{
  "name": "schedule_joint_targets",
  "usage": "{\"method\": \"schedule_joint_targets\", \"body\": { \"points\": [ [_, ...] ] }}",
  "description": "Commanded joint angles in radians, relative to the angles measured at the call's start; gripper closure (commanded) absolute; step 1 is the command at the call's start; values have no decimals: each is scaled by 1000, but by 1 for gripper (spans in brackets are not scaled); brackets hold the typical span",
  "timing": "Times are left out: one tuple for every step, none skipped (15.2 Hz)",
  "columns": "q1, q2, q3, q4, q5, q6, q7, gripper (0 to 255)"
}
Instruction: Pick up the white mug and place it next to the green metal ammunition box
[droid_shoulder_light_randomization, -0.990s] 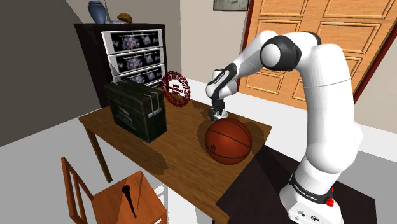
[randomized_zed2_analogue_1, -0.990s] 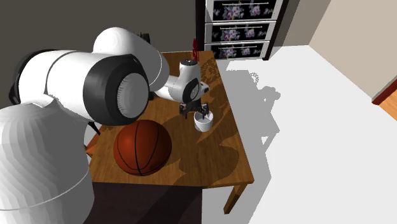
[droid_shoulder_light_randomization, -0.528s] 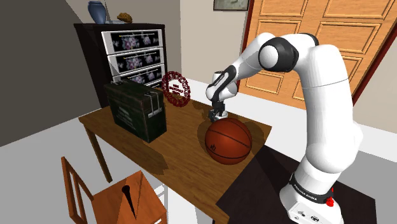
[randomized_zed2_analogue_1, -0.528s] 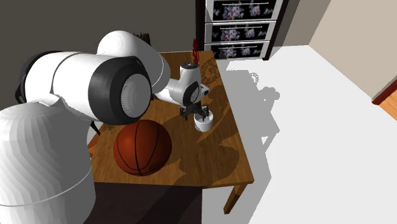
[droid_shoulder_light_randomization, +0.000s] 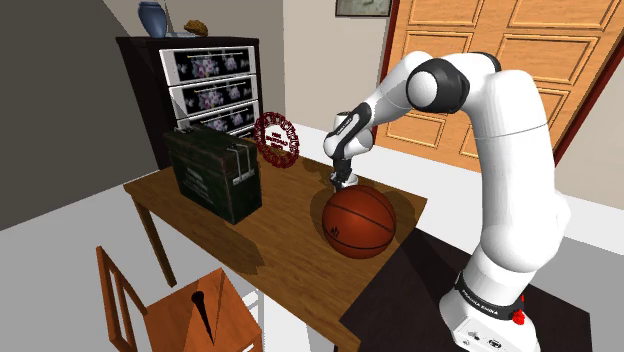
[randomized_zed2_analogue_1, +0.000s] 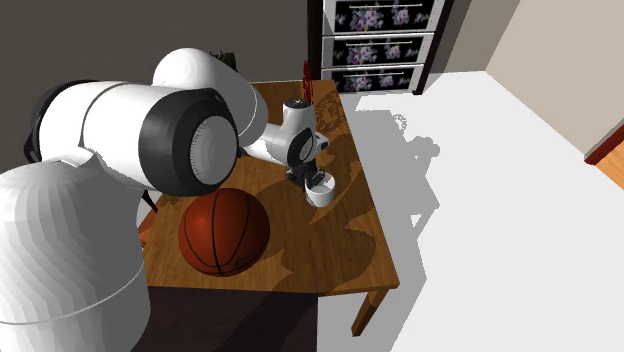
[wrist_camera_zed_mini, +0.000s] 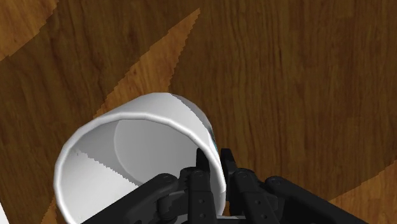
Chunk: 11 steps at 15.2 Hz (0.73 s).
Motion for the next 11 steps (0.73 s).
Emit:
{"method": "schedule_joint_targets", "body": {
  "points": [
    [0,0,0,0,0,0,0,255],
    [0,0,0,0,0,0,0,255],
    [0,0,0,0,0,0,0,255],
    [0,0,0,0,0,0,0,255],
    [1,-10,-2,-1,-2,-9,1,255],
    [3,-21,-4,-2,-5,-19,2,255],
    [4,-31,-6,-2,-7,-29,4,255],
    [6,-41,-7,-2,-10,-39,5,255],
    [7,-51,-9,-2,-12,-49,6,255],
    [8,-61,-11,-1,-15,-59,7,255],
    [10,-71,-13,-1,-17,-69,9,255]
  ]
}}
